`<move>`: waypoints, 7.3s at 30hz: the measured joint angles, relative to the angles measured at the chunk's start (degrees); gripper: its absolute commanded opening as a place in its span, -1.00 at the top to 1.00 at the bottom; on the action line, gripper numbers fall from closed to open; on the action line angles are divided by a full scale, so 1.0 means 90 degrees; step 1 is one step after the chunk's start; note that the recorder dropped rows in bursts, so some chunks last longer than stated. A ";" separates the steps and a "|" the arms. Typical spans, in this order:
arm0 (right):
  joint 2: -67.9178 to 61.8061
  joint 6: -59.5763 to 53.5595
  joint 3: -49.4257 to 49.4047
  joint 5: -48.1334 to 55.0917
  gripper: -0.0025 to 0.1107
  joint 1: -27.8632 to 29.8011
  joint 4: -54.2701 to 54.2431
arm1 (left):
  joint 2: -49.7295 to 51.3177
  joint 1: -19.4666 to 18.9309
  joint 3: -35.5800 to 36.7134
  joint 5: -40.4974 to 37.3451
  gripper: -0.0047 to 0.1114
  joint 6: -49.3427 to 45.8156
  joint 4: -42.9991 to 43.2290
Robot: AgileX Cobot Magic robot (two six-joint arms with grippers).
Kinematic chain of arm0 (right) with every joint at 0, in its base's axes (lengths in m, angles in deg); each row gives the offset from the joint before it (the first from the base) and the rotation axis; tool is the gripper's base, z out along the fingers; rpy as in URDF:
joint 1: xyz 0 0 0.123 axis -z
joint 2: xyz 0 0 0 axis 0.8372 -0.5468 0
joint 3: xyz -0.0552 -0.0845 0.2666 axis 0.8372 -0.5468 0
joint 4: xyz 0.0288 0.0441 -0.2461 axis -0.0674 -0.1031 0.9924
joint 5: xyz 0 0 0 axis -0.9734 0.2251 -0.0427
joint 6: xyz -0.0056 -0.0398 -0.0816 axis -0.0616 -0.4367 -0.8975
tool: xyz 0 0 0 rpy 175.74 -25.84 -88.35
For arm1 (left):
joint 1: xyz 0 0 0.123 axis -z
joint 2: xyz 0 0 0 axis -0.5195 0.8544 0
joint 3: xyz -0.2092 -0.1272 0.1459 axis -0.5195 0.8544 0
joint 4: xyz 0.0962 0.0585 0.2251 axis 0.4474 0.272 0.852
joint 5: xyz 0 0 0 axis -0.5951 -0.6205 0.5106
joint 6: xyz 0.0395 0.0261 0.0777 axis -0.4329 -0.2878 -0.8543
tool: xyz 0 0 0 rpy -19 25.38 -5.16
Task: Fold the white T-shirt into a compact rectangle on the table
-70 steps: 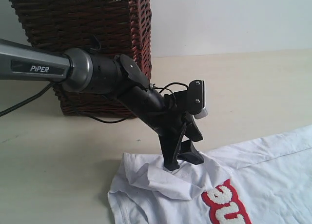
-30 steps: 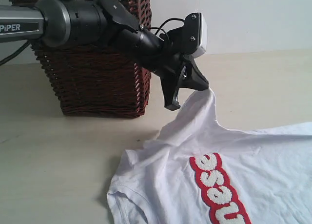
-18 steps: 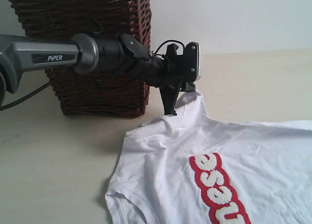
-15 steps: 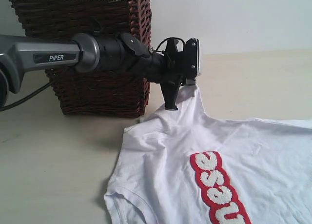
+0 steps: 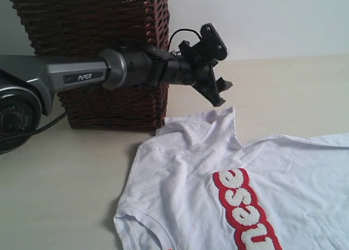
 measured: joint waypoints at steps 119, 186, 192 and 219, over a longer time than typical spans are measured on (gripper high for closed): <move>0.0000 0.0000 0.0000 -0.0011 0.82 0.0000 0.0000 | -0.3705 0.0964 0.6471 -0.1608 -0.89 0.5107 0.4948; 0.0000 0.0000 0.0000 -0.0011 0.82 0.0000 0.0000 | -0.3684 0.1863 0.6780 -0.1617 0.92 0.5642 0.6429; 0.0000 0.0000 0.0000 -0.0011 0.82 0.0000 0.0000 | -0.3684 0.1863 0.6780 -0.1617 0.92 0.5642 0.6429; -0.5609 -0.2029 0.2241 -0.0222 0.82 0.0015 0.1411 | -0.3684 0.1863 0.6780 -0.1617 0.92 0.5642 0.6398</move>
